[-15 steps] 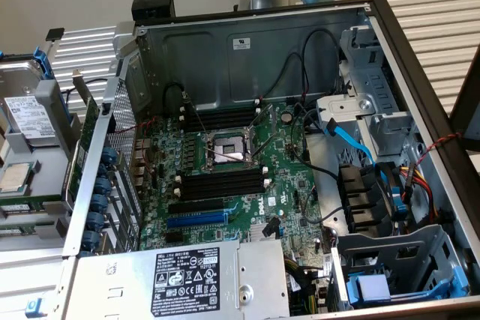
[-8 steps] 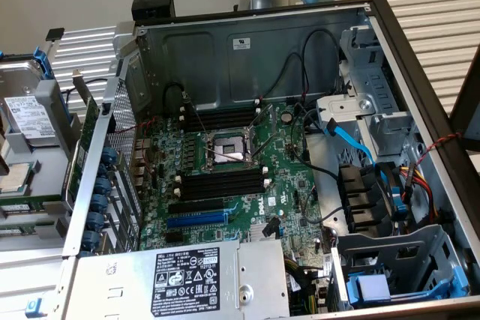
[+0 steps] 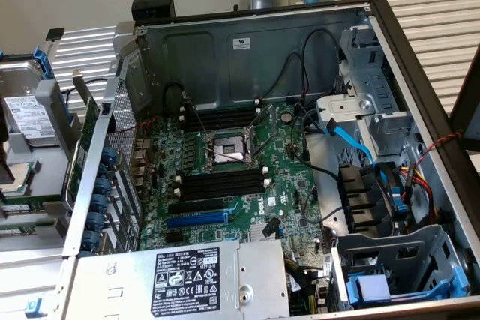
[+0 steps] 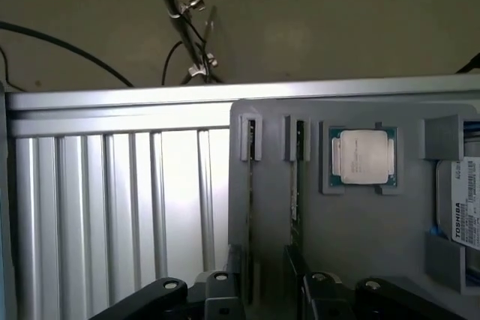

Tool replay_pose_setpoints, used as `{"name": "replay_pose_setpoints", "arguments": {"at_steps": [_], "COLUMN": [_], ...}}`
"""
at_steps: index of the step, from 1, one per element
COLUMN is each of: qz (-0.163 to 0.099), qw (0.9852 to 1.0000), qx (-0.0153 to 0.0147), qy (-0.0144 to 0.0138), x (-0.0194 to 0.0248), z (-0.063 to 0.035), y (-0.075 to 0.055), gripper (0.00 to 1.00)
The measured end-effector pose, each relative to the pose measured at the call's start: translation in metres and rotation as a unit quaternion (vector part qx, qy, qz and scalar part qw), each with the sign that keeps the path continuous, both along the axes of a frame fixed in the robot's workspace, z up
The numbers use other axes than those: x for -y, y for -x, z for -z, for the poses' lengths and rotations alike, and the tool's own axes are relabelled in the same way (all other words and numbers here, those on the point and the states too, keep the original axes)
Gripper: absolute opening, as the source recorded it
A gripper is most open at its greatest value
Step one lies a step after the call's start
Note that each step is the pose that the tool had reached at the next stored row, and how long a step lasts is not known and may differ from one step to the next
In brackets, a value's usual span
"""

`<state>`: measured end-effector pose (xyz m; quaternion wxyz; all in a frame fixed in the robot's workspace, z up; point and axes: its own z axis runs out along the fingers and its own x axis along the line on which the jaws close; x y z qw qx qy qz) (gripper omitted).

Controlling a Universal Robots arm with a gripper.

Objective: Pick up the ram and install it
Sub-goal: 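Pick up the ram and move it above insertion slot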

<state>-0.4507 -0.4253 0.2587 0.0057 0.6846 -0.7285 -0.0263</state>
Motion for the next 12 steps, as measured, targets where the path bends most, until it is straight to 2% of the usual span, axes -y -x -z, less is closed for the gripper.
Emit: {"name": "replay_pose_setpoints", "arguments": {"at_steps": [8,12], "qz": [0.000,0.000], "qw": [1.0000,1.0000], "qx": [0.0013,0.0022], "qy": [0.0000,0.0000], "x": [0.0036,0.0039], "z": [0.0145,0.0217], "y": [0.000,-0.002], "gripper": [0.36,0.36]}}
